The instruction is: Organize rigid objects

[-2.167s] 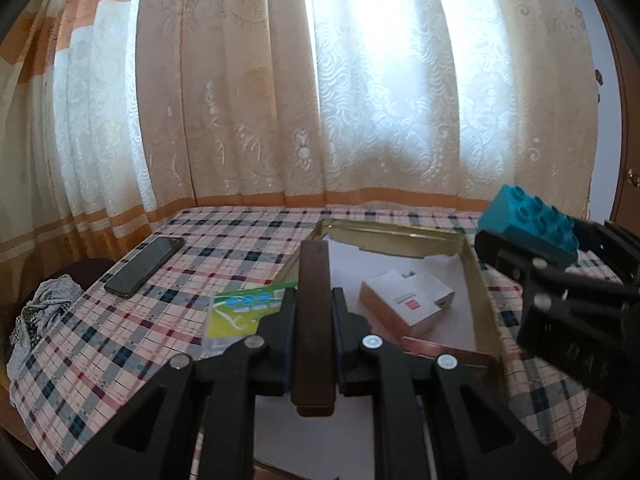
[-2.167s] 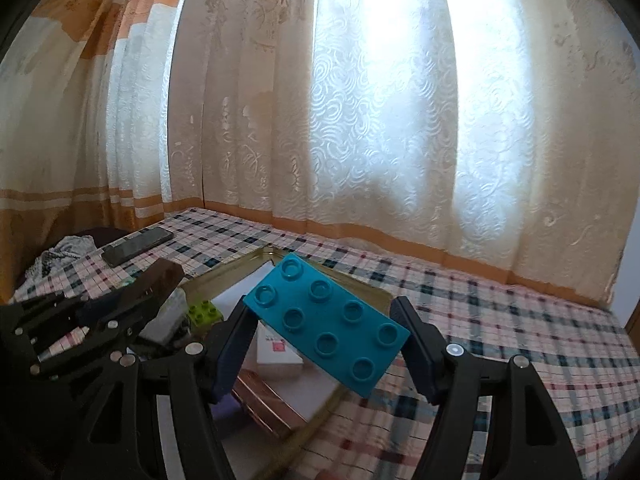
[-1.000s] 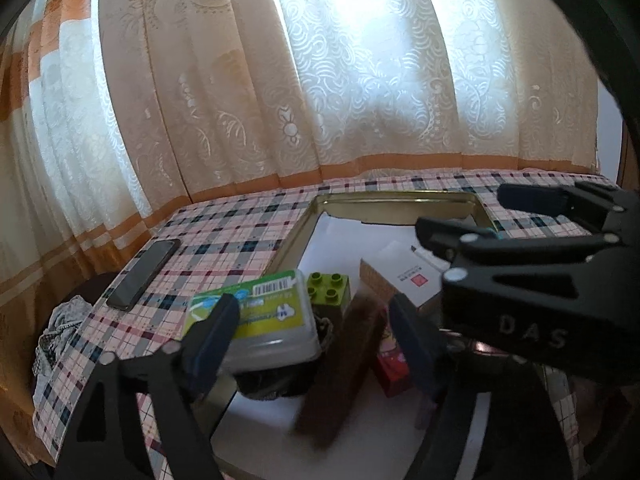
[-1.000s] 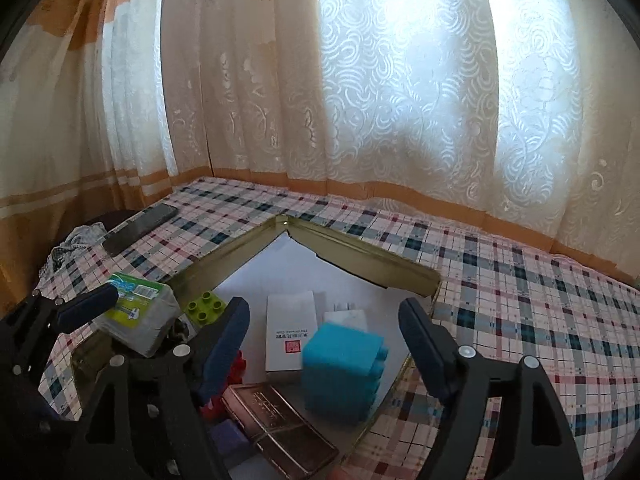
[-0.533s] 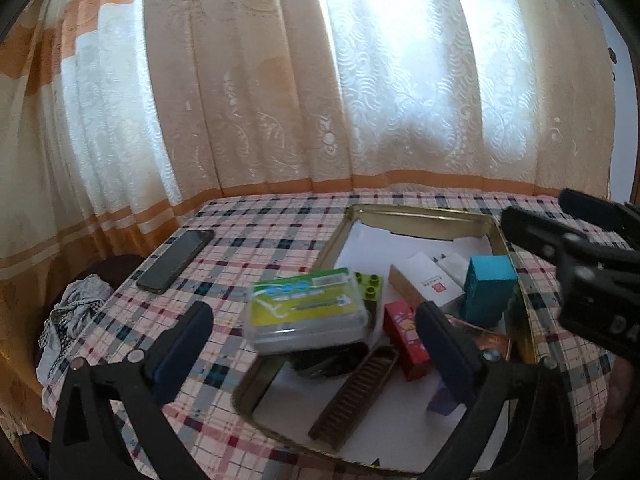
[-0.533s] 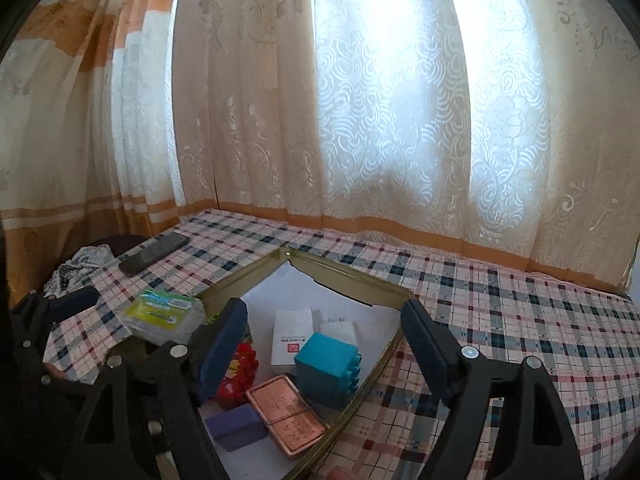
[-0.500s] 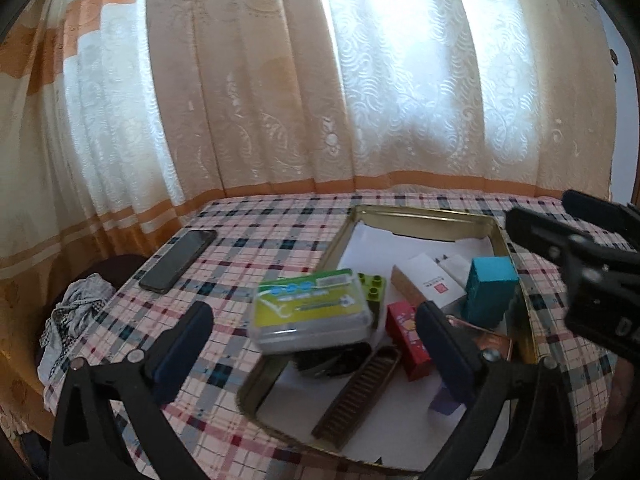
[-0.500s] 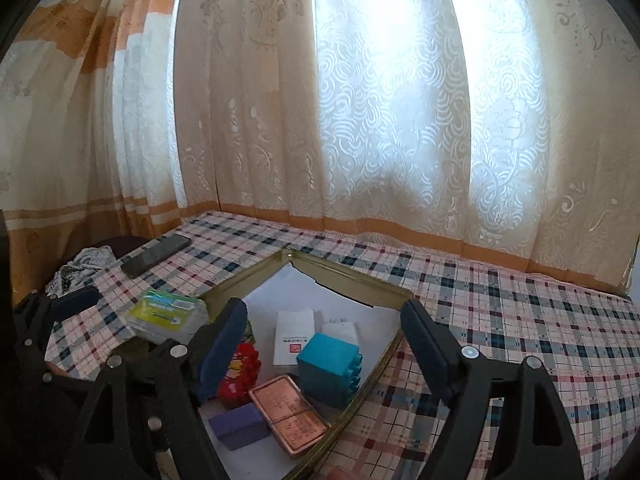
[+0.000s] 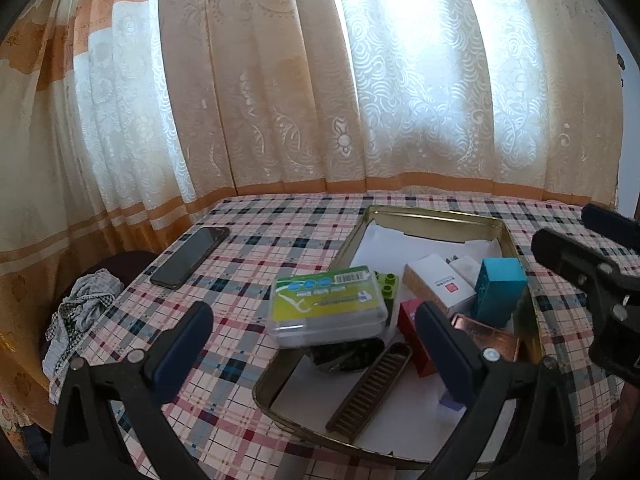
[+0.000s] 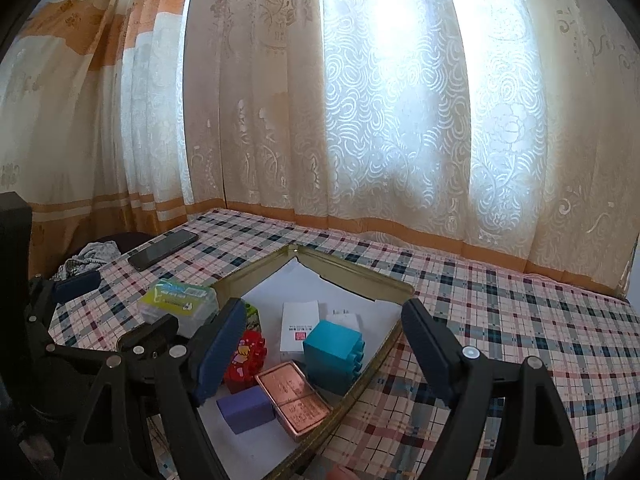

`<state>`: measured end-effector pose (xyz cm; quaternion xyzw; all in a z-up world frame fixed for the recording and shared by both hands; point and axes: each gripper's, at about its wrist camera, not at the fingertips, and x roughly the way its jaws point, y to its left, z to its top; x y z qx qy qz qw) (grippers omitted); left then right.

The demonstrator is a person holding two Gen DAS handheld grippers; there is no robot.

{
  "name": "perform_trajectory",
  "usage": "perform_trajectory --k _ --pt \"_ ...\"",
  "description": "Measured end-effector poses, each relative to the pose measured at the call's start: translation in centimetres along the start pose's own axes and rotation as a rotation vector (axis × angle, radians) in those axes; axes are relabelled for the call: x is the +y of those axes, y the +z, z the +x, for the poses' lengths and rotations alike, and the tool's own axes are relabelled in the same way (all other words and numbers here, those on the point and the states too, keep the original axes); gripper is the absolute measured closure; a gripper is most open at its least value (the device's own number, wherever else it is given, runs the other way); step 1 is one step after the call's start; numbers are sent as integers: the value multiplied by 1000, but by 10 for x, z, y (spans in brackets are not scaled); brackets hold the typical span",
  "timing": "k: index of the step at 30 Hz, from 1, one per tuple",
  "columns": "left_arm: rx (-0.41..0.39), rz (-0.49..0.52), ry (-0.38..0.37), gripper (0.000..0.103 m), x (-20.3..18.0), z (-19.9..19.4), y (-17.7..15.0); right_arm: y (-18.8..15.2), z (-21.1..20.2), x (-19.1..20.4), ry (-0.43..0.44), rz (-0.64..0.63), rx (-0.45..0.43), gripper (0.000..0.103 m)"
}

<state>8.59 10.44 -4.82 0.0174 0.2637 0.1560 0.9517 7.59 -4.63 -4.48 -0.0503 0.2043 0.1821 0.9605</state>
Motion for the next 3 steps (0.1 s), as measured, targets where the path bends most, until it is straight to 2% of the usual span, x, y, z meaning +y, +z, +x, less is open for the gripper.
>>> perform_trajectory --k 3 --pt "-3 5 -10 1 -2 -2 0 -2 -1 0 -4 -1 0 21"
